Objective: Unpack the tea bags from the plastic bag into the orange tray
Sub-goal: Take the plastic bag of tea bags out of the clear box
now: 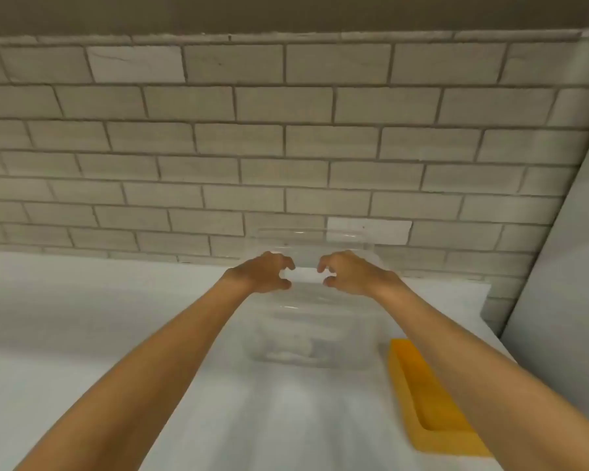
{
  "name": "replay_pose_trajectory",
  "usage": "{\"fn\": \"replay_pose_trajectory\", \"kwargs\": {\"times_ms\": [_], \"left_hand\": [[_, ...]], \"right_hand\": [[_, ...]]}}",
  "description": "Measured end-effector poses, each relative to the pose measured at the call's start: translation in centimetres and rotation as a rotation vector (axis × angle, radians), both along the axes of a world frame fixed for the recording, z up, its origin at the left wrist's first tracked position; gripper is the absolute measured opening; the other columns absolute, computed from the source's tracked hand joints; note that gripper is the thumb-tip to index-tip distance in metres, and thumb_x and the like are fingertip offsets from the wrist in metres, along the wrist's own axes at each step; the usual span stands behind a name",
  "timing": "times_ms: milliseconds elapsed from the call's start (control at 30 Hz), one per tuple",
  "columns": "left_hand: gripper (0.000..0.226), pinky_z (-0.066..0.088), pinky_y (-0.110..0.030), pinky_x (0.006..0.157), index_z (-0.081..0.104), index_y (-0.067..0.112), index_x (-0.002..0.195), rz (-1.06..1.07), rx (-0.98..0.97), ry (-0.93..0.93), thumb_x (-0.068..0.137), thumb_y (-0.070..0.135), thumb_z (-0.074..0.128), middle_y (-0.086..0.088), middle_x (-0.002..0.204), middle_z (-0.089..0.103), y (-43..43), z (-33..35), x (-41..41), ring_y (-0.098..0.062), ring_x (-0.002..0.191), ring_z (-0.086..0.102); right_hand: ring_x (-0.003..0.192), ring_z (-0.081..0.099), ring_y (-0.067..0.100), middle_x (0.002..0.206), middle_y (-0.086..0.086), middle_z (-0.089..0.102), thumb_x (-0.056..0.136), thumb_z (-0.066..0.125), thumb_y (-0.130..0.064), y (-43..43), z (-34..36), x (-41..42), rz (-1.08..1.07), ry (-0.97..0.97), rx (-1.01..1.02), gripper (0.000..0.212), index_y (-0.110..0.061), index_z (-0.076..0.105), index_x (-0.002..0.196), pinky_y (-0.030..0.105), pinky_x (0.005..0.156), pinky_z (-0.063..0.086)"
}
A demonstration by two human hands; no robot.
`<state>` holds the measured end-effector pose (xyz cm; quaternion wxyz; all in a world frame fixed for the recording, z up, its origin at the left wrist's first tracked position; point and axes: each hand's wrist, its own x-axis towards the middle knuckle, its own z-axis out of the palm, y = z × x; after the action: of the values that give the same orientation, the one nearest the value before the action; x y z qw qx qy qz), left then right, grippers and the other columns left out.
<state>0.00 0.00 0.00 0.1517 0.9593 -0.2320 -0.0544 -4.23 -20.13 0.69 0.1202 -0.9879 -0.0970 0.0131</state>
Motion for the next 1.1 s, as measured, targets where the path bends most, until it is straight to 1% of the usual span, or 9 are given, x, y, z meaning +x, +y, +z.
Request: {"fn": "replay_pose_trajectory", "kwargs": {"times_ms": [133, 233, 467, 667, 733, 800, 833, 967, 1100], "left_hand": [[0.066, 0.04, -0.038, 0.104, 0.042, 0.03, 0.139, 0.065, 0.152, 0.145, 0.081, 0.046, 0.07, 0.004, 0.141, 0.044, 0.5, -0.5, 1.6, -0.021, 0.125, 0.049], [0.076, 0.038, -0.04, 0.105, 0.04, 0.033, 0.14, 0.047, 0.303, 0.188, 0.075, 0.055, 0.072, 0.006, 0.144, 0.043, 0.5, -0.6, 2.9, -0.021, 0.128, 0.047], [0.066, 0.038, -0.037, 0.107, 0.036, 0.033, 0.144, 0.004, 0.455, 0.203, 0.086, 0.047, 0.064, 0.006, 0.147, 0.039, -0.1, -1.3, 3.8, -0.022, 0.13, 0.044], [0.056, 0.043, -0.03, 0.09, 0.046, 0.028, 0.137, 0.027, 0.261, 0.154, 0.086, 0.033, 0.068, 0.001, 0.141, 0.042, -0.1, -3.1, 4.2, -0.024, 0.118, 0.053], [0.035, 0.047, -0.031, 0.085, 0.058, 0.033, 0.118, 0.021, 0.177, 0.124, 0.084, 0.031, 0.069, 0.0, 0.128, 0.05, 0.2, -3.0, 4.1, -0.021, 0.101, 0.059], [0.014, 0.046, -0.026, 0.069, 0.063, 0.037, 0.095, 0.002, 0.104, 0.053, 0.085, 0.028, 0.067, 0.001, 0.105, 0.057, 0.7, -2.0, 3.7, -0.016, 0.079, 0.06], [0.011, 0.044, -0.023, 0.064, 0.064, 0.035, 0.092, -0.009, 0.077, 0.007, 0.086, 0.026, 0.066, 0.002, 0.099, 0.058, 0.9, -1.2, 3.4, -0.015, 0.076, 0.061], [0.015, 0.042, -0.026, 0.077, 0.07, 0.022, 0.101, -0.046, -0.055, -0.202, 0.089, 0.02, 0.061, 0.002, 0.108, 0.068, 1.1, 2.6, 2.2, -0.017, 0.098, 0.064], [0.022, 0.048, -0.038, 0.087, 0.07, 0.016, 0.11, -0.075, -0.168, -0.382, 0.09, 0.021, 0.063, -0.003, 0.111, 0.07, 1.0, 7.4, 0.1, -0.024, 0.104, 0.063]], "right_hand": [[0.112, 0.054, 0.025, 0.128, 0.004, 0.048, 0.084, 0.07, -0.032, 1.1, -1.5, 1.0, -0.107, 0.198, -0.01, 0.048, -0.023, 0.053, 0.128, 0.042, 0.098, 0.045], [0.118, 0.052, 0.025, 0.132, 0.005, 0.048, 0.084, 0.071, -0.029, 1.0, -2.3, 1.9, -0.139, 0.275, -0.041, 0.054, -0.021, 0.05, 0.133, 0.04, 0.101, 0.043], [0.122, 0.05, 0.025, 0.139, 0.004, 0.045, 0.088, 0.065, -0.023, 0.6, -3.6, 2.6, -0.184, 0.294, -0.128, 0.052, -0.023, 0.047, 0.137, 0.036, 0.1, 0.044], [0.101, 0.059, 0.029, 0.12, 0.006, 0.052, 0.086, 0.065, -0.017, 0.3, -4.1, 1.6, -0.19, 0.108, -0.011, 0.022, -0.015, 0.069, 0.107, 0.033, 0.085, 0.047], [0.095, 0.06, 0.026, 0.107, 0.003, 0.057, 0.084, 0.064, -0.014, 0.3, -3.6, 1.5, -0.162, 0.019, -0.012, 0.014, -0.018, 0.074, 0.093, 0.03, 0.076, 0.043], [0.096, 0.061, 0.025, 0.1, -0.001, 0.061, 0.084, 0.063, -0.014, 0.1, -2.7, 1.4, -0.155, -0.061, -0.004, 0.013, -0.019, 0.074, 0.087, 0.028, 0.071, 0.039], [0.097, 0.062, 0.024, 0.101, -0.002, 0.064, 0.084, 0.062, -0.014, 0.0, -2.0, 1.4, -0.155, -0.099, 0.003, 0.013, -0.02, 0.074, 0.086, 0.027, 0.071, 0.038], [0.1, 0.062, 0.019, 0.104, -0.004, 0.07, 0.088, 0.061, -0.017, -0.8, 2.1, 0.3, -0.162, -0.282, 0.06, 0.015, -0.021, 0.075, 0.092, 0.025, 0.075, 0.037], [0.096, 0.062, 0.02, 0.101, 0.0, 0.071, 0.09, 0.061, -0.021, -1.8, 6.5, -1.6, -0.157, -0.463, 0.129, 0.016, -0.019, 0.075, 0.098, 0.024, 0.071, 0.035]]}}
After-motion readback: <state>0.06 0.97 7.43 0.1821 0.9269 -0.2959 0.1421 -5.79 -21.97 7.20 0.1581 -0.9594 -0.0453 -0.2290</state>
